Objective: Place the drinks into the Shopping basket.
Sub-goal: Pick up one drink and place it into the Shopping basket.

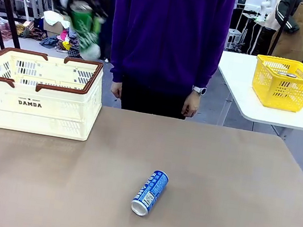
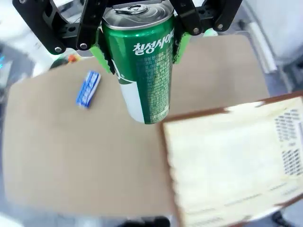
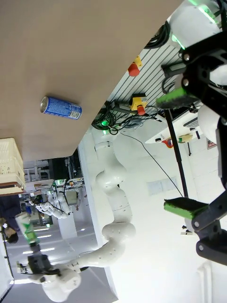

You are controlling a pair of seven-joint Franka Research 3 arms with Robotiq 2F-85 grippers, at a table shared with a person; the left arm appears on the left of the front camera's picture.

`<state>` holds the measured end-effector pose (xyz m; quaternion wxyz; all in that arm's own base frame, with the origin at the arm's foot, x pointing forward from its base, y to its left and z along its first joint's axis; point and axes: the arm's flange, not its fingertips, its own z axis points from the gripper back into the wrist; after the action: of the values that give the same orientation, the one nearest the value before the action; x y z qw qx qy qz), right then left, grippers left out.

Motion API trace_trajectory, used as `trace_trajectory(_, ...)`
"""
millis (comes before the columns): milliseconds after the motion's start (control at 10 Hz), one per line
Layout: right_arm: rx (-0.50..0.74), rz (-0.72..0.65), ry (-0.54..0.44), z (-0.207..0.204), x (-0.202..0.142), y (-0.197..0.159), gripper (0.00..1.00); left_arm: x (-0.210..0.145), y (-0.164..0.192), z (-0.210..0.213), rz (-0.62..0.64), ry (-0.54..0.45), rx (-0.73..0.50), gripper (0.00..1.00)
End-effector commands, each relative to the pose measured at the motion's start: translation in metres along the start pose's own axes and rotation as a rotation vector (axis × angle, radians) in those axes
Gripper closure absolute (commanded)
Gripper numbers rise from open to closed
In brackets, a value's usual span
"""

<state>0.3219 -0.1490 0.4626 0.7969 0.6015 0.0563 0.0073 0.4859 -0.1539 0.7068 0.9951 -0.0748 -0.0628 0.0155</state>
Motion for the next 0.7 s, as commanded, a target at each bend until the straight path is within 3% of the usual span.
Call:
trace_trajectory(0,-0.001,-0.013,0.007,0.001,-0.002,0.004,0.0,0.032,0.064,-0.004,0.202,-0.104,-0.133,1.0)
trace_trajectory(200,-0.001,-0.013,0.007,0.001,-0.002,0.004,0.0,0.065,0.139,-0.032,0.349,-0.14,-0.152,1.0)
trace_trajectory(600,-0.001,-0.013,0.007,0.001,-0.002,0.004,0.0,0.099,0.201,-0.12,0.394,0.019,-0.151,1.0)
